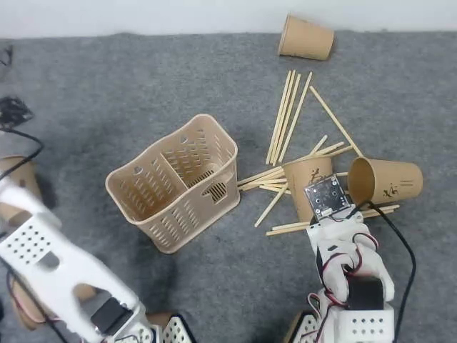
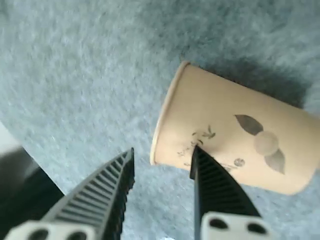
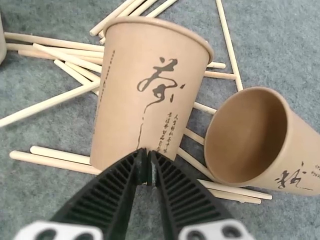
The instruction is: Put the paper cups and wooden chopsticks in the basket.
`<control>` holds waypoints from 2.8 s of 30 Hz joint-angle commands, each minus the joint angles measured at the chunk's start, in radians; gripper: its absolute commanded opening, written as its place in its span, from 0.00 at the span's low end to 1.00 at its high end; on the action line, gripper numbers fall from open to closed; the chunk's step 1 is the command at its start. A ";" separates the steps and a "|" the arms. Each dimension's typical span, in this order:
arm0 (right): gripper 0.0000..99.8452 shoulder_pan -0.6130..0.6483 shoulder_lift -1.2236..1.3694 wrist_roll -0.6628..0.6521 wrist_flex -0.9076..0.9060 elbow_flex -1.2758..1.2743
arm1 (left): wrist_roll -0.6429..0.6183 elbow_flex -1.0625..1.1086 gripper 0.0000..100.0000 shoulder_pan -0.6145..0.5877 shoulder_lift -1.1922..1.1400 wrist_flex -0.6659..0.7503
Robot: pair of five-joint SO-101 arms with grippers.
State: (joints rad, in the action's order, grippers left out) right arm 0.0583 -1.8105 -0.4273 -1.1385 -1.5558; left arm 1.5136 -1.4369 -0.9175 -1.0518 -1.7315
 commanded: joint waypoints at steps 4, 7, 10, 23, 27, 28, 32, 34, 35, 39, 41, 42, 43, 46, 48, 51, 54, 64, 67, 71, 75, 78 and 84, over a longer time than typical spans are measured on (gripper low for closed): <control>0.01 -0.007 -0.005 0.003 0.021 0.006 | -0.051 -0.168 0.19 -0.012 0.017 -0.025; 0.01 -0.007 -0.005 0.003 0.019 0.006 | -0.068 -0.174 0.19 -0.012 0.020 -0.020; 0.01 -0.007 -0.005 0.003 0.019 0.006 | -0.242 -0.236 0.19 -0.006 0.011 0.103; 0.01 -0.007 -0.005 0.003 0.024 -0.015 | -0.393 -0.108 0.19 0.029 -0.247 0.574; 0.01 -0.007 -0.005 0.003 0.024 -0.015 | -0.292 -0.110 0.19 0.043 -0.255 0.471; 0.01 -0.007 -0.005 0.003 0.024 -0.017 | -0.259 -0.111 0.19 0.043 -0.255 0.437; 0.01 -0.007 -0.005 0.003 0.042 -0.023 | -0.133 -0.142 0.19 0.038 -0.229 0.276; 0.01 -0.007 -0.005 0.002 0.045 -0.031 | -0.066 -0.145 0.19 0.031 -0.206 0.183; 0.01 -0.007 -0.005 0.002 0.045 -0.031 | -0.026 -0.145 0.19 0.023 -0.192 0.135; 0.01 -0.007 -0.005 0.002 0.045 -0.032 | 0.063 -0.148 0.19 0.000 -0.126 -0.009; 0.01 -0.007 -0.005 0.002 0.045 -0.032 | 0.058 -0.137 0.19 -0.005 -0.087 -0.026; 0.01 -0.007 -0.005 0.002 0.045 -0.032 | 0.058 -0.125 0.19 -0.008 -0.069 -0.026; 0.01 -0.007 -0.005 0.002 0.045 -0.034 | 0.058 -0.110 0.19 -0.011 -0.052 -0.026; 0.01 -0.007 -0.005 0.002 0.045 -0.034 | 0.058 -0.067 0.19 -0.025 0.017 -0.026; 0.01 -0.002 -0.005 0.002 0.045 -0.034 | 0.058 -0.015 0.19 -0.026 0.080 -0.028; 0.01 -0.005 -0.005 0.002 0.045 -0.034 | 0.063 0.147 0.19 -0.029 0.199 -0.028; 0.01 -0.007 -0.005 0.002 0.045 -0.032 | 0.060 0.274 0.19 -0.021 0.301 0.009; 0.01 -0.008 -0.005 0.002 0.039 -0.034 | -0.137 0.429 0.19 -0.029 0.236 0.324; 0.01 -0.008 -0.005 0.002 0.044 -0.035 | -0.066 0.427 0.19 -0.034 0.216 0.193; 0.01 -0.008 -0.005 0.002 0.044 -0.035 | 0.066 0.427 0.19 -0.034 0.222 -0.003; 0.01 -0.008 -0.005 0.002 0.044 -0.035 | 0.101 0.430 0.19 -0.054 0.224 -0.023; 0.01 -0.008 -0.005 0.002 0.044 -0.035 | 0.149 0.433 0.19 -0.081 0.226 -0.025; 0.01 -0.008 -0.005 0.002 0.044 -0.035 | 0.163 0.433 0.19 -0.109 0.230 -0.028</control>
State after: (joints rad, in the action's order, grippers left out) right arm 0.0522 -1.8197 -0.4273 -1.1078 -1.5942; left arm 1.6655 -1.0012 -1.0203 -0.8539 -1.7269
